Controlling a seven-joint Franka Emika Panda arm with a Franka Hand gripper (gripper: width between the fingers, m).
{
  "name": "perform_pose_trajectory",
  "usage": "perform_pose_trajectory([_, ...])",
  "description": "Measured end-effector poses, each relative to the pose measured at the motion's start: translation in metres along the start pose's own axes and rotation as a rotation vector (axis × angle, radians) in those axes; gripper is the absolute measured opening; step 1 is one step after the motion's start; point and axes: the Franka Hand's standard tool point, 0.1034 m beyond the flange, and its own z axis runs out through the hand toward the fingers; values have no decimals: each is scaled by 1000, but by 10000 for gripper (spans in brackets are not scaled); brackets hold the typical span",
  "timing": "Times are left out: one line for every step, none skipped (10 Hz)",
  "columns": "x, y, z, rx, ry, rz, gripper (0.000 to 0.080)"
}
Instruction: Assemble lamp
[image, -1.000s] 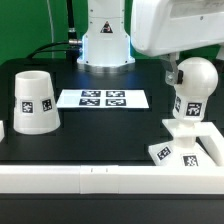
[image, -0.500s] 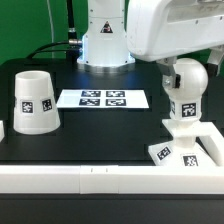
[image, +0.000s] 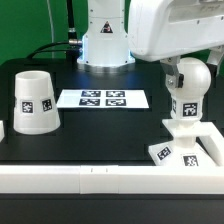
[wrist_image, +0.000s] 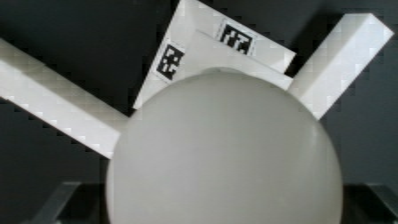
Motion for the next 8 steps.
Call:
perform_pose_trajectory([0,0,0,0,0,11,570])
perform_pose_trajectory([0,0,0,0,0,12,571])
perform_pose_trajectory([1,-1,0,12,5,116,571])
perform_pose_trajectory([2,-2,1,23,10,240,571])
perform_pose_trajectory([3,-1,1,26,17,331,573])
perform_pose_trajectory([3,0,1,28,17,438,573])
perform_pose_trajectory([2,1,1,34,15,532,573])
perform_pose_trajectory([1,2,1,34,14,621,573])
